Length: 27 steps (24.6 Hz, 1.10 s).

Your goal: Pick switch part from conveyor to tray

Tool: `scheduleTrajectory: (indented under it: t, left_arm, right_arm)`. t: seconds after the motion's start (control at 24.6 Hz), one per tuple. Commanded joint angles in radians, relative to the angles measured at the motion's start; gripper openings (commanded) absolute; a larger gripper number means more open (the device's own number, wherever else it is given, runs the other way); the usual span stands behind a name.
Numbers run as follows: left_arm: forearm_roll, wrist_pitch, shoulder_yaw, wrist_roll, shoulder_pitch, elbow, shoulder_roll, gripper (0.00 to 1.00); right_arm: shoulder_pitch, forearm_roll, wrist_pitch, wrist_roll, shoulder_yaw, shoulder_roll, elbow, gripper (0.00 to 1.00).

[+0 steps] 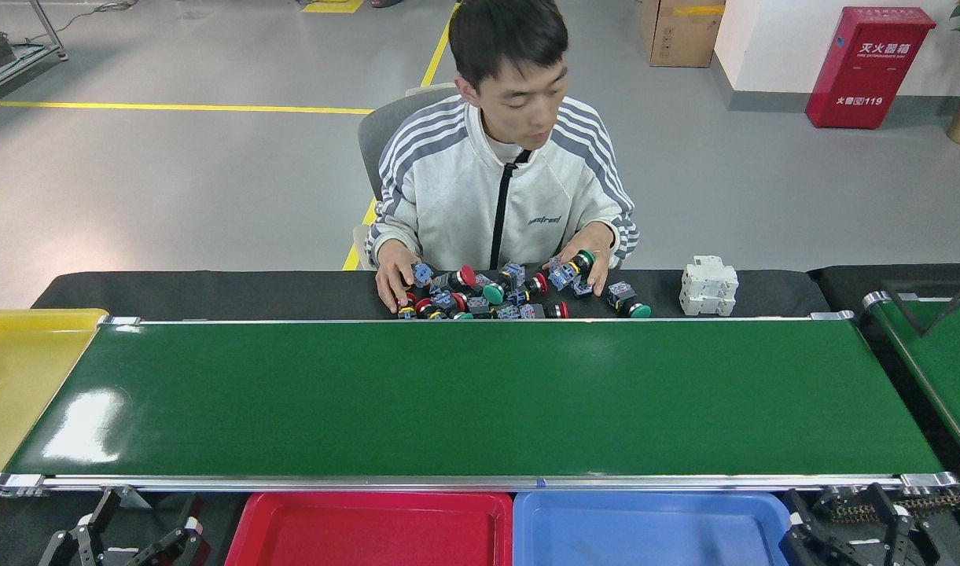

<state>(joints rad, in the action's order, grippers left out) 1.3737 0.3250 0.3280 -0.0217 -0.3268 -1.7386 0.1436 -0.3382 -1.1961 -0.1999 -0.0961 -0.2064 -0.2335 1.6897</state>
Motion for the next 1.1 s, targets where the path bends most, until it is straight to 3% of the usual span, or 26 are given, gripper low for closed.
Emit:
scheduleTrajectory:
  t: [0.0,1.06]
  left_arm:
    - [-0.002,-0.001,0.002,-0.006,0.006,-0.010,0.005,1.00]
    - [-0.005,-0.001,0.000,-0.009,0.031,0.024,0.001,1.00]
  right_arm:
    - [0.011,0.004,-0.003,-0.010,-0.007,-0.010,0.011,0.98]
    - [-0.015,0.004,-0.001,-0.011,-0.007,-0.003,0.015,0.98]
